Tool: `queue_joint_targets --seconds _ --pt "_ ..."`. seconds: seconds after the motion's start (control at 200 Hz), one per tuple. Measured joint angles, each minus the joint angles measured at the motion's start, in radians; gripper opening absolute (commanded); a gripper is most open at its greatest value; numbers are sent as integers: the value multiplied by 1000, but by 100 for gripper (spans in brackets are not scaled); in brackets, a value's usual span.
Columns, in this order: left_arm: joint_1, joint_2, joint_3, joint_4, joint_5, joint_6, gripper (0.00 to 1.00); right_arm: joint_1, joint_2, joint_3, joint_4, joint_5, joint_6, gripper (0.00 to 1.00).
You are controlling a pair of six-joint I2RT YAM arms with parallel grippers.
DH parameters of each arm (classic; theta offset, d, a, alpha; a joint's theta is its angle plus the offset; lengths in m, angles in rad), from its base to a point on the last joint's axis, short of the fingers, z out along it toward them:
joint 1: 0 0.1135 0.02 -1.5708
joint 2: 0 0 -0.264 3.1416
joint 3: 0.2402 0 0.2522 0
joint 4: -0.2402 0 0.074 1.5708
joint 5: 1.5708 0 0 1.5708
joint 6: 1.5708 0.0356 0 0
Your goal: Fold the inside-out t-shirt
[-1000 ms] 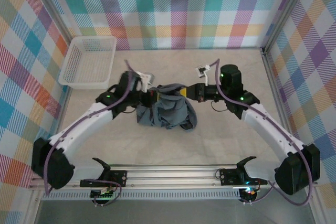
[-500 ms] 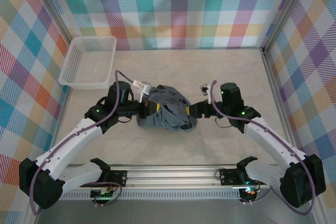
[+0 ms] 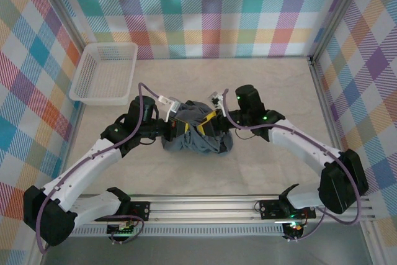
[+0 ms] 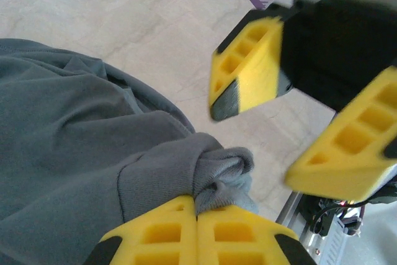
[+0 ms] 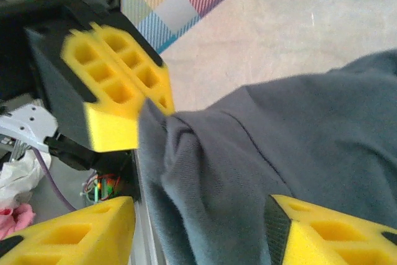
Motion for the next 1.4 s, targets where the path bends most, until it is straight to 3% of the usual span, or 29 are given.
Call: queue_joint_targets --seconds 0.095,0.22,0.3,0.385,0.515,0.63,0.75,0.88,1.045,1.115,1.165,1.205,1.26,1.4 --pt "0 0 0 0 0 3 0 11 37 0 -24 29 -1 44" --pt "0 -2 3 0 -19 3 0 12 59 2 -58 76 -6 0" --pt "0 -5 4 -3 -54 3 0 12 53 6 -84 92 6 0" --pt "0 -15 -4 -16 -138 15 20 10 14 12 -92 81 35 0" --pt "0 -63 -127 11 -260 39 37 -15 -98 16 -48 11 132 0" --pt "0 -101 -246 14 -302 24 53 -39 -140 33 28 -47 214 0" --pt "0 -162 -249 8 -313 23 66 -47 -123 38 59 -78 259 0" --pt "0 -187 -138 11 -238 16 69 -48 -71 57 33 -84 278 0" --pt "-34 -76 37 66 -113 -18 69 -48 -48 88 -13 -66 281 0" --pt "-64 -14 65 68 -111 -20 69 -48 -48 100 -17 -65 284 0" --pt "-73 28 66 63 -113 -24 61 -48 -48 105 -18 -66 285 0" --pt "-77 60 66 53 -116 -24 45 -48 -48 109 -20 -67 285 0" --pt "-77 96 66 51 -121 -42 0 -48 -48 111 -29 -71 287 0" --pt "-63 114 67 117 -54 -139 0 -62 -37 115 -63 -87 282 11"
